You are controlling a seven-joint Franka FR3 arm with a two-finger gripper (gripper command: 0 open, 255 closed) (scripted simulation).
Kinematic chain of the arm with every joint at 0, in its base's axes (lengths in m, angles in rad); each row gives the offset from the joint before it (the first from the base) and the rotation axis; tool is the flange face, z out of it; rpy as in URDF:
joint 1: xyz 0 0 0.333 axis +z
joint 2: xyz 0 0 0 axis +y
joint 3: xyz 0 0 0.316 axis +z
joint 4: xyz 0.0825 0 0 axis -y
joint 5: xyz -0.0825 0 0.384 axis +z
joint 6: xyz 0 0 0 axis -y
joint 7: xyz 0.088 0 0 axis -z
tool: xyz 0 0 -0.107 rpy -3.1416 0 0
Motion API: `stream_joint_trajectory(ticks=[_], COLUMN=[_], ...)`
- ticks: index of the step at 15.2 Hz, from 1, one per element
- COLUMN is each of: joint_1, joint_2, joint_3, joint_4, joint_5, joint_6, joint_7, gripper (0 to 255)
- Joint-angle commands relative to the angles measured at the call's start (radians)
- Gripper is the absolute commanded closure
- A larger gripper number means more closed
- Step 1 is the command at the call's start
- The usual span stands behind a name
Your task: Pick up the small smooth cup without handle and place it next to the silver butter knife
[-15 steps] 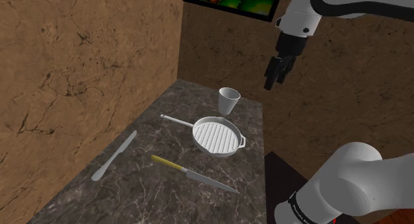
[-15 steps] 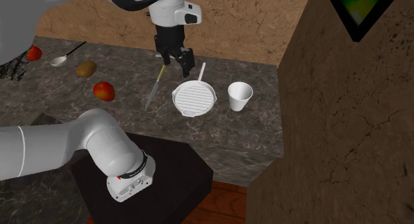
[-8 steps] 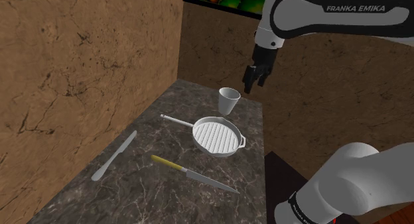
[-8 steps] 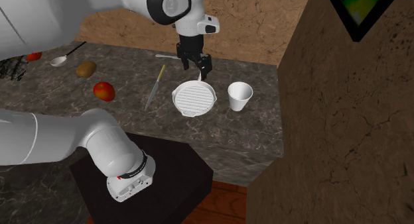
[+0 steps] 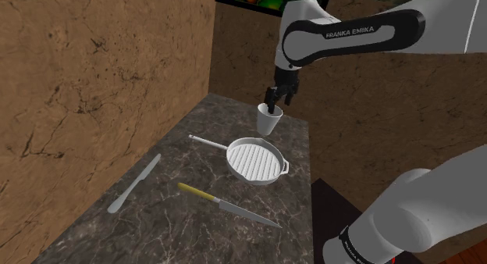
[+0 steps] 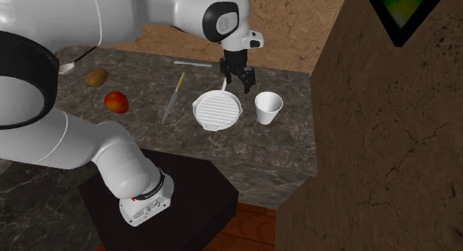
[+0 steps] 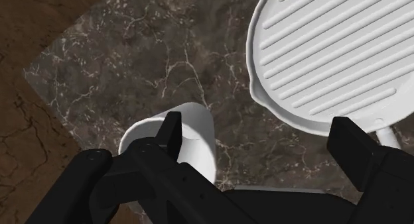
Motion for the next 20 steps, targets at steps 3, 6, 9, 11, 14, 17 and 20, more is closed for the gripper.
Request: stream_joint_trajectory(ticks=[3, 6, 9, 11, 14, 17, 20], joint_1=[-0.016, -0.025, -0.029, -0.031, -0.035, -0.038, -0.038], joint_2=[0.151, 0.263, 0.343, 0.354, 0.371, 0.387, 0.387], joint_3=[0.004, 0.003, 0.000, -0.003, -0.007, -0.011, -0.011], joint_4=[0.058, 0.120, 0.172, 0.157, 0.137, 0.121, 0.121], joint_5=[-0.050, -0.090, -0.119, -0.123, -0.131, -0.137, -0.137], joint_6=[0.094, 0.141, 0.168, 0.194, 0.232, 0.264, 0.264], joint_7=[0.040, 0.071, 0.093, 0.096, 0.100, 0.104, 0.104], gripper=[0, 0, 0, 0, 0, 0, 0])
